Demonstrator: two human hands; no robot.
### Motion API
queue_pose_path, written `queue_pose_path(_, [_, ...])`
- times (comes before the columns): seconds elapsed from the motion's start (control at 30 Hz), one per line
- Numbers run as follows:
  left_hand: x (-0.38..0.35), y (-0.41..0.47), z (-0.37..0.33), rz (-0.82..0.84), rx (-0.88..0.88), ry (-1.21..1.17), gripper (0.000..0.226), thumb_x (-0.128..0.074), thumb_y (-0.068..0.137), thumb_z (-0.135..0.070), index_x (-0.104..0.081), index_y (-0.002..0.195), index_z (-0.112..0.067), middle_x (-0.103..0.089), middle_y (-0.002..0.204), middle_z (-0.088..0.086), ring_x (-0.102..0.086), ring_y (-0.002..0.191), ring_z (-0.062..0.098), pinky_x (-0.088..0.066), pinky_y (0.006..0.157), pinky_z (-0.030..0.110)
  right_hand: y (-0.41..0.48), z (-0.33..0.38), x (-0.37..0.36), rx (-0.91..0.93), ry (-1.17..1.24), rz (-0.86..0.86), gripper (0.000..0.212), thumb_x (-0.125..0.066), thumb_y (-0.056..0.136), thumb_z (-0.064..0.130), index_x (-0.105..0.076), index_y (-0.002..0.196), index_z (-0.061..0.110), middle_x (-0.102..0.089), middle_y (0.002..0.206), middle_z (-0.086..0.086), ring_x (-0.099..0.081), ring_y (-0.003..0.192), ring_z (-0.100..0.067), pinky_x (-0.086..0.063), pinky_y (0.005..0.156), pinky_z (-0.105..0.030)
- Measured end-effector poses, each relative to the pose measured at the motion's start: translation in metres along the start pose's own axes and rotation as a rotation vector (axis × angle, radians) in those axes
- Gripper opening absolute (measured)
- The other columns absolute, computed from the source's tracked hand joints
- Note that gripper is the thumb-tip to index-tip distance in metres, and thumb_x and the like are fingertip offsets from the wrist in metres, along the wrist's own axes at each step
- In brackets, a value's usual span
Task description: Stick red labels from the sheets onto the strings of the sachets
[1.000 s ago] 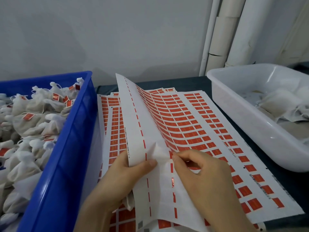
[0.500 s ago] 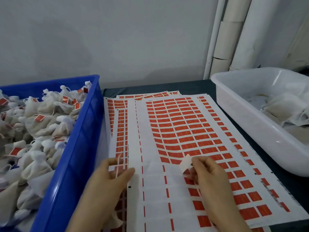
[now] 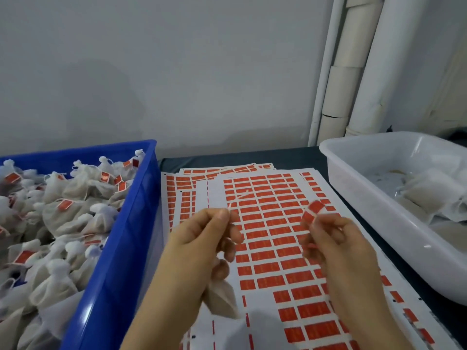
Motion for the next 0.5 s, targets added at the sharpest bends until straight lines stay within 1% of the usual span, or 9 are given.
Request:
queue_pose_path(0.1, [-0.028,0.019,0.012,0.115,0.085,-0.142,0.021,-0.061,0.082,-0.029,-0.069,0.075,-0.011,-0.07,0.064,0.003,-0.067,0.052,0.013,-0.047,0.04,0.021,0.032,0.019,-0.011,0.063,-0.017,-0.01,0.017,-0.063,0.077,0.044,-0.051,0.089,0.042,-0.06,0.075,0.038,-0.061,0.066,0.013,-0.04,0.038,-0.005])
queue_pose_path(0.17, [-0.042,0.031,0.024,0.173,0.141,-0.172,0.022,-0.064,0.073,-0.035,-0.07,0.071,-0.014,-0.073,0.074,0.006,-0.071,0.063,0.021,-0.053,0.048,0.026,0.05,0.022,-0.024,0.065,0.007,0.011,0.013,-0.063,0.08,0.041,-0.052,0.087,0.042,-0.06,0.075,0.038,-0.06,0.068,0.015,-0.04,0.039,-0.005])
queue_pose_path(0.2, [-0.046,0.036,0.033,0.175,0.163,-0.177,0.024,-0.065,0.073,-0.036,-0.071,0.075,-0.013,-0.074,0.078,0.007,-0.072,0.067,0.023,-0.055,0.051,0.028,0.055,0.019,-0.031,0.054,0.035,0.022,0.009,-0.062,0.082,0.04,-0.054,0.086,0.042,-0.062,0.075,0.035,-0.063,0.069,0.011,-0.044,0.042,-0.008])
queue_pose_path(0.27, [-0.049,0.046,0.051,0.146,0.198,-0.181,0.026,-0.063,0.08,-0.035,-0.07,0.087,-0.011,-0.075,0.086,0.009,-0.073,0.076,0.025,-0.057,0.057,0.031,0.059,0.006,-0.042,0.024,0.089,0.048,0.003,-0.06,0.083,0.041,-0.059,0.084,0.044,-0.067,0.082,0.026,-0.067,0.074,0.0,-0.054,0.056,-0.018])
queue_pose_path(0.3, [-0.049,0.049,0.059,0.133,0.21,-0.183,0.026,-0.062,0.083,-0.034,-0.07,0.09,-0.01,-0.075,0.088,0.009,-0.073,0.078,0.025,-0.058,0.058,0.03,0.057,0.0,-0.046,0.009,0.124,0.073,0.006,-0.059,0.083,0.041,-0.061,0.082,0.046,-0.068,0.084,0.023,-0.069,0.076,-0.004,-0.056,0.063,-0.024])
queue_pose_path(0.37, [-0.047,0.054,0.071,0.102,0.222,-0.2,0.024,-0.061,0.086,-0.032,-0.073,0.085,-0.011,-0.075,0.087,0.009,-0.073,0.078,0.024,-0.057,0.056,0.027,0.053,-0.013,-0.055,-0.051,0.276,0.152,0.015,-0.059,0.085,0.033,-0.066,0.081,0.044,-0.071,0.086,0.015,-0.07,0.078,-0.01,-0.057,0.067,-0.031])
queue_pose_path(0.43, [-0.045,0.057,0.078,0.072,0.231,-0.221,0.023,-0.061,0.086,-0.031,-0.074,0.08,-0.013,-0.075,0.084,0.008,-0.073,0.074,0.023,-0.057,0.056,0.028,0.049,-0.019,-0.061,-0.082,0.39,0.243,0.012,-0.062,0.081,0.027,-0.07,0.083,0.036,-0.072,0.085,0.006,-0.07,0.074,-0.013,-0.057,0.067,-0.032])
queue_pose_path(0.47, [-0.045,0.058,0.08,0.066,0.224,-0.225,0.022,-0.061,0.086,-0.031,-0.073,0.082,-0.013,-0.075,0.081,0.005,-0.072,0.071,0.021,-0.057,0.057,0.029,0.047,-0.018,-0.063,-0.075,0.403,0.271,0.013,-0.063,0.076,0.029,-0.071,0.085,0.034,-0.071,0.085,0.003,-0.069,0.072,-0.014,-0.056,0.068,-0.03])
queue_pose_path(0.5, [-0.046,0.058,0.079,0.066,0.214,-0.225,0.021,-0.062,0.086,-0.033,-0.072,0.084,-0.014,-0.074,0.075,0.002,-0.071,0.066,0.017,-0.057,0.057,0.03,0.046,-0.015,-0.064,-0.066,0.415,0.301,0.018,-0.064,0.072,0.031,-0.071,0.088,0.034,-0.071,0.086,0.002,-0.067,0.069,-0.013,-0.056,0.068,-0.029])
Point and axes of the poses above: each hand's wrist, its own y-axis towards the middle knuckle, its own x-axis out of the back of the hand, z = x × y, the point moved 9 cm from there along y, towards the middle knuckle
